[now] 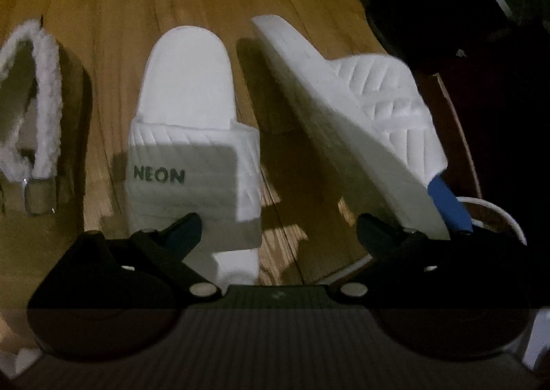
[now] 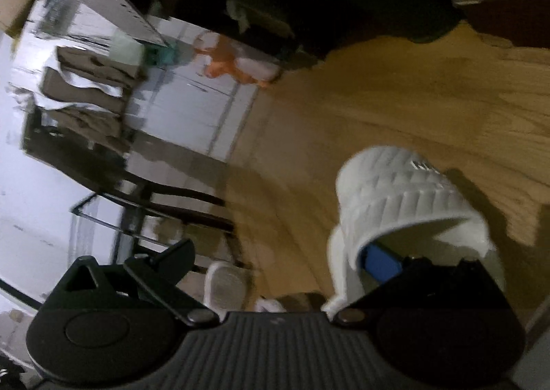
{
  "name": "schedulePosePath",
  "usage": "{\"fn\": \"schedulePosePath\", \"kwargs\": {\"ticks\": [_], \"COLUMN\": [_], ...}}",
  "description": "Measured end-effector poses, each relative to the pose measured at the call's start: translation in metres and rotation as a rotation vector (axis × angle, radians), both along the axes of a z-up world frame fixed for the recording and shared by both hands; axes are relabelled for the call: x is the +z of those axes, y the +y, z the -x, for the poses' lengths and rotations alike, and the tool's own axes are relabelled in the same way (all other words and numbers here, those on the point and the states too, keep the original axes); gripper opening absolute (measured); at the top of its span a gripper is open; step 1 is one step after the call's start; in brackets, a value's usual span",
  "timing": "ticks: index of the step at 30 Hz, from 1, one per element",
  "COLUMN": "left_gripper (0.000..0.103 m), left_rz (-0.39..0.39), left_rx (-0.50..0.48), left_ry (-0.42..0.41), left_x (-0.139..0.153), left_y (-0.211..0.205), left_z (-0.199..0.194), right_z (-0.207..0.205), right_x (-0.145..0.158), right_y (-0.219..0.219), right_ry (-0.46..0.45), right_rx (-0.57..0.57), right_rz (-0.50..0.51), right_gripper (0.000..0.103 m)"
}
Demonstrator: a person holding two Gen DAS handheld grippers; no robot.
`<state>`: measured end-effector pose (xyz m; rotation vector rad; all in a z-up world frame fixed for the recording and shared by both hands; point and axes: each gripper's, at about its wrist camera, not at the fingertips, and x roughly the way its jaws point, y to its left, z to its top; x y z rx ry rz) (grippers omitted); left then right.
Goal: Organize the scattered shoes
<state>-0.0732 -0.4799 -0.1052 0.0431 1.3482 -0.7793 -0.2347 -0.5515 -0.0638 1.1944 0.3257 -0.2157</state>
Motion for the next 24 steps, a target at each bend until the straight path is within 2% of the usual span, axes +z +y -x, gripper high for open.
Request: {"fn": "schedulePosePath", "kwargs": {"ticks": [2,4,6,11,12,17,22,24], "left_gripper": [0.090,0.082,0.080,0.080,0.080,0.082,0.090,0.090], "left_rz": [-0.039,-0.049,-0.045,-0.075,-0.080,0.004,-0.005,-0.007], "left_rx": [0.001,0.010,0.028,0.034,0.035,0.059,0.061,0.067], "left_ry": [-0.050,-0.070,-0.070,-0.081,-0.080,-0.005,-0.080,-0.078], "left_x": [0.002,0.004,0.003,0.007,0.008,0.007,0.035,0.034], "left_y": [-0.006,-0.006,-0.002,0.002,0.003,0.029,0.052,0.057], "left_z": [0.004,0.003,-0.001,0.003,0.004,-0.010,-0.021,-0.026], "right_z": [0.002,0.010,0.020,0.047,0.052,0.078,0.100,0.094], "right_x": [0.004,0.002,0.000,-0.007,-0.009,-0.016,-0.038,-0.053], "right_y": [0.004,0.007,0.010,0.017,0.019,0.026,0.003,-0.011], "right_ry": [0.055,0.071,0.079,0.098,0.102,0.122,0.115,0.113], "right_rx": [0.002,0.004,0.005,0.007,0.007,0.009,-0.134,-0.150], "right_rz": [0.025,0.019,0.007,-0.022,-0.028,-0.057,-0.118,-0.168], "right_gripper": [0.101,0.101,0.102,0.102,0.099,0.090,0.090,0.090]}}
